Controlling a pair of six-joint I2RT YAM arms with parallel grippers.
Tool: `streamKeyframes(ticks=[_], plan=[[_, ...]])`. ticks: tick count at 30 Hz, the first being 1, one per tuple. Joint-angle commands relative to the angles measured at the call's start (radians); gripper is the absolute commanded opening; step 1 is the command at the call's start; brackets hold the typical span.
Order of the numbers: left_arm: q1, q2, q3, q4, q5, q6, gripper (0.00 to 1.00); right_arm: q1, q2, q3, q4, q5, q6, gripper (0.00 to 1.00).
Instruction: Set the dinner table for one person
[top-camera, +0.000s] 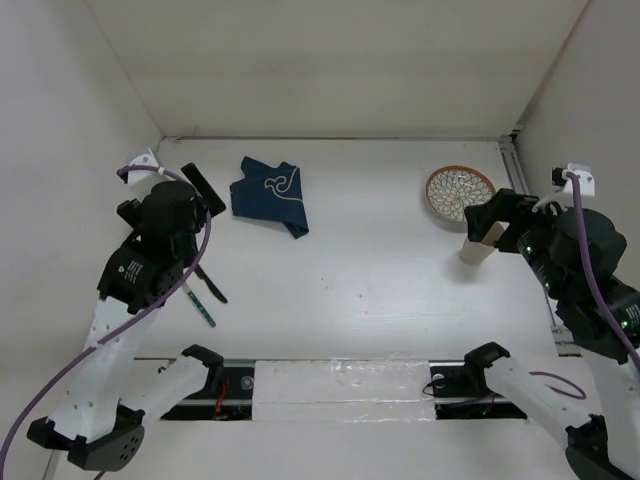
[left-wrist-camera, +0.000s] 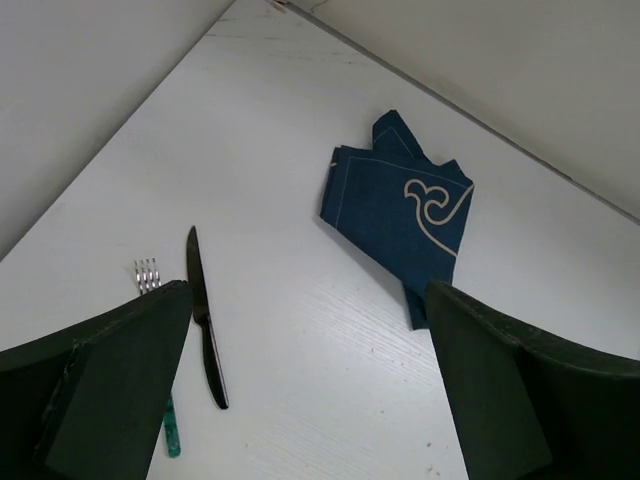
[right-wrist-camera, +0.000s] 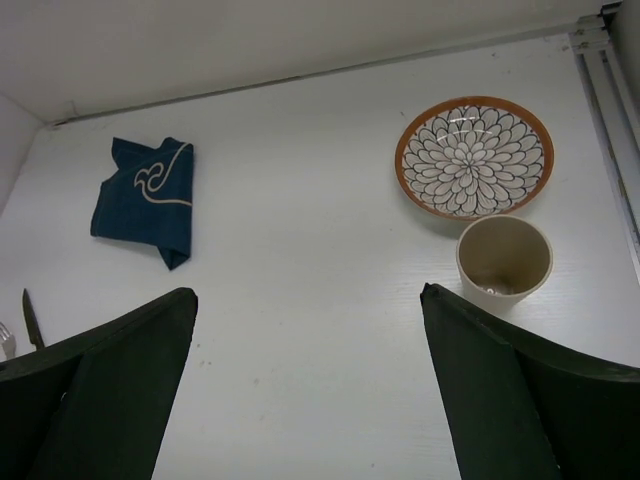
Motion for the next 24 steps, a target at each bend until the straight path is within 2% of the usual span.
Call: streamKeyframes(ticks=[1,6,11,12,13,14,17,21,24], plan=[[0.001,0.005,-0.019,0.037,0.057,-0.014,1.0,-0.004,-0.03,0.006,0.048,0.018,-0.011,1.0],[0.001,0.031,-0.073,0.12,0.186,-0.07,1.0,-0.004,-0.052,-0.033,0.083,-0.032,-0.011,1.0],[0.014,0.204,-0.107,0.22,0.28,-0.18,1.0,-0.004,-0.021,-0.074,0.145,-0.151,-0.011,1.0],[0.043,0.234,-0.118,0.268,0.327,-0.191,1.0,-0.004,-0.006,-0.074,0.154,-0.176,-0.002,1.0],[0.085,0.261,-0.13,0.299,0.473,-0.191,1.0,-0.004,0.006,-0.085,0.163,-0.203,-0.002,1.0],[0.184,0.306,-0.15,0.339,0.545,-0.203,1.0,-0.004,0.006,-0.1,0.186,-0.261,-0.002,1.0],[0.327,0.382,-0.237,0.5,0.741,-0.241,1.0,-0.004,0.006,-0.152,0.243,-0.337,0.02,1.0],[0.421,0.494,-0.297,0.588,0.831,-0.336,1.0,0.007,0.006,-0.206,0.299,-0.415,0.041,1.0],[0.444,0.554,-0.354,0.683,0.849,-0.398,1.0,0.016,0.006,-0.232,0.338,-0.475,0.041,1.0]])
